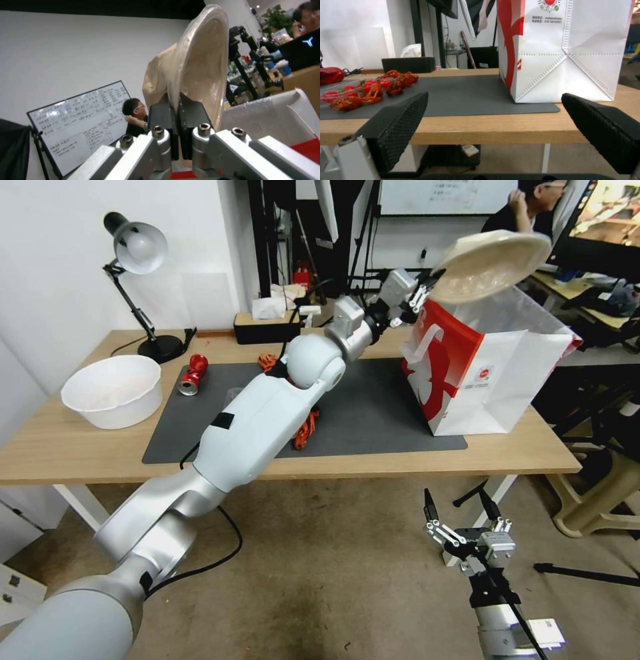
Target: Pick up the trash from the table and place it into the takeout bag.
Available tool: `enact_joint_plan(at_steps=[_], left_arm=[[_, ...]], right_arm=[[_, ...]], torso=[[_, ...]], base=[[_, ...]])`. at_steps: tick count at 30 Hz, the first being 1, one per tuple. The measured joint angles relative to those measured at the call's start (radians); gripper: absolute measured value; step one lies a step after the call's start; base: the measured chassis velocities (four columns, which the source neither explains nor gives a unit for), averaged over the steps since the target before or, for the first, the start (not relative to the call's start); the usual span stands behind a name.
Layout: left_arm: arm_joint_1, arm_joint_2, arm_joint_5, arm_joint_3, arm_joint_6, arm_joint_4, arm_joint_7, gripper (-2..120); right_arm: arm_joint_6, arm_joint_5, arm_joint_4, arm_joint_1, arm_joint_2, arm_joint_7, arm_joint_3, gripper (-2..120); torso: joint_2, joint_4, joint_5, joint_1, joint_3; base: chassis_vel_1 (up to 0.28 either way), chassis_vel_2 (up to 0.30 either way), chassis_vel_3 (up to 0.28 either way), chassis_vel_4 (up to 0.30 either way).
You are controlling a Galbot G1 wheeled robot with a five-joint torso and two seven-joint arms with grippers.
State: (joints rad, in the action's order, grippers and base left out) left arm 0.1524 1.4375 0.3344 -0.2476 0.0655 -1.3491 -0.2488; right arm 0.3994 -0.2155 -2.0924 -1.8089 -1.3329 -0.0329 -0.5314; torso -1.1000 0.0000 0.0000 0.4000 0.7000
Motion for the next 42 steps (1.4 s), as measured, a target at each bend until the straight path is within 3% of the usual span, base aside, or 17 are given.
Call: enact_joint_plan(at_steps=[7,17,18,23,27,32,34,42], left_arm=[[-0.004,-0.007,-0.030,-0.039,0.018,0.012,-0.007,0],[-0.009,-0.009,-0.008,-0.054,0.015,0.008,0.009,33],[-0.010,-0.008,0.001,-0.054,0.008,0.004,0.013,41],[-0.007,-0.014,0.012,-0.048,0.001,-0.006,0.021,55],[0.024,-0.049,0.030,-0.039,-0.012,-0.047,0.042,74],[0.044,-0.067,0.039,-0.028,-0.023,-0.070,0.050,83],[0.080,-0.097,0.041,0.001,-0.051,-0.113,0.066,97],[0.191,-0.179,0.041,0.070,-0.095,-0.226,0.088,100]], right_arm=[[0.000,0.000,0.000,-0.004,-0.011,0.000,-0.002,100],[0.008,0.000,-0.008,-0.011,-0.021,0.002,-0.002,100],[0.008,0.000,-0.010,-0.010,-0.023,0.002,0.000,100],[0.008,0.000,-0.010,-0.009,-0.024,0.003,0.001,100],[0.005,0.003,-0.027,-0.018,-0.024,0.003,0.003,100],[0.003,0.004,-0.035,-0.018,-0.022,0.003,0.003,100],[0.001,0.006,-0.038,-0.019,-0.022,0.003,0.004,100],[0.002,0.015,-0.038,-0.022,-0.022,0.003,0.019,100]], torso=[[0.000,0.0001,-0.0001,0.000,0.000],[0.000,0.0000,-0.0001,0.000,0.000],[0.000,0.0000,-0.0001,0.000,0.000],[0.000,-0.0002,0.0000,0.000,0.000],[0.000,0.0000,-0.0001,0.000,0.000],[0.000,0.0001,-0.0002,0.000,0.000],[0.000,0.0000,-0.0002,0.000,0.000],[0.000,0.0000,-0.0002,0.000,0.000]], base=[[0.000,0.000,0.000,0.000],[0.000,0.000,0.000,0.000],[0.000,0.000,0.000,0.000],[0.000,0.000,0.000,0.000],[0.000,0.000,0.000,0.000],[0.000,0.000,0.000,0.000],[0.000,0.000,0.000,0.000],[0.000,0.000,0.000,0.000]])
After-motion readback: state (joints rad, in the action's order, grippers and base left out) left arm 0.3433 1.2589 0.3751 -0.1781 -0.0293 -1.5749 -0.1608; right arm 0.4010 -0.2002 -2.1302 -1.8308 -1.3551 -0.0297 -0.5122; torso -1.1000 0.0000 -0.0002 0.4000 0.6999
